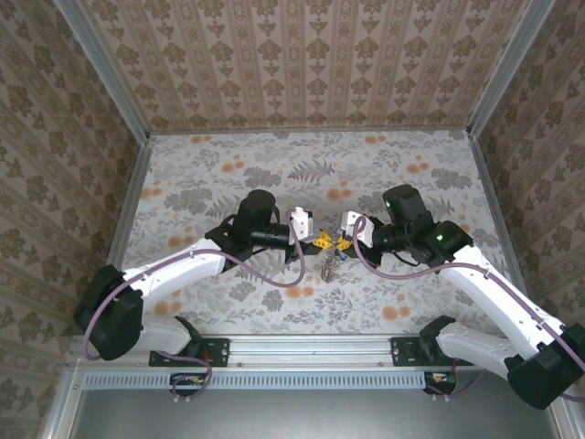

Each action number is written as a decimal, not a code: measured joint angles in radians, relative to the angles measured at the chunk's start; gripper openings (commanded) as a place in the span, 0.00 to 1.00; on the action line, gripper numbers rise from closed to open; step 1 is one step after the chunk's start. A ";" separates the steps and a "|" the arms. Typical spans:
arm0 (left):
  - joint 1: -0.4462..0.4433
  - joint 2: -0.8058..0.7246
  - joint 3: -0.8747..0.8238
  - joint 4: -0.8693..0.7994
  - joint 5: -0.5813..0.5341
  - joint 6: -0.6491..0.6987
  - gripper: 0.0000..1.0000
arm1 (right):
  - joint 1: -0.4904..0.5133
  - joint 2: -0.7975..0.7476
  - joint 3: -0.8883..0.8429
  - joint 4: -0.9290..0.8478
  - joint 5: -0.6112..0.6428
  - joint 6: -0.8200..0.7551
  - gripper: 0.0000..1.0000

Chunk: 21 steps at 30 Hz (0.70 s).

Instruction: Put the keys on the keyring

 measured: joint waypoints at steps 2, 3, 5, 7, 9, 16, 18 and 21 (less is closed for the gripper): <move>0.000 0.000 0.000 -0.014 -0.007 0.000 0.11 | 0.000 0.000 0.000 0.000 0.001 0.000 0.00; 0.000 0.000 0.000 -0.019 -0.008 0.000 0.12 | 0.000 0.000 0.000 -0.001 0.001 0.000 0.00; 0.010 -0.002 0.000 -0.047 -0.020 0.000 0.14 | -0.001 -0.001 0.000 -0.018 0.003 0.000 0.00; 0.025 -0.005 0.000 -0.070 -0.022 0.000 0.19 | -0.002 -0.001 0.000 -0.031 0.003 0.001 0.00; 0.034 -0.014 0.002 -0.092 -0.016 -0.001 0.21 | -0.002 -0.001 0.000 -0.034 0.002 0.004 0.00; 0.027 -0.023 0.063 -0.142 0.047 0.023 0.33 | 0.000 0.001 0.000 -0.022 -0.011 0.017 0.00; 0.023 -0.022 0.076 -0.157 0.071 0.035 0.34 | 0.000 0.003 0.000 -0.021 -0.013 0.023 0.00; 0.010 -0.010 0.101 -0.185 0.097 0.051 0.34 | 0.000 0.003 0.000 -0.021 -0.014 0.026 0.00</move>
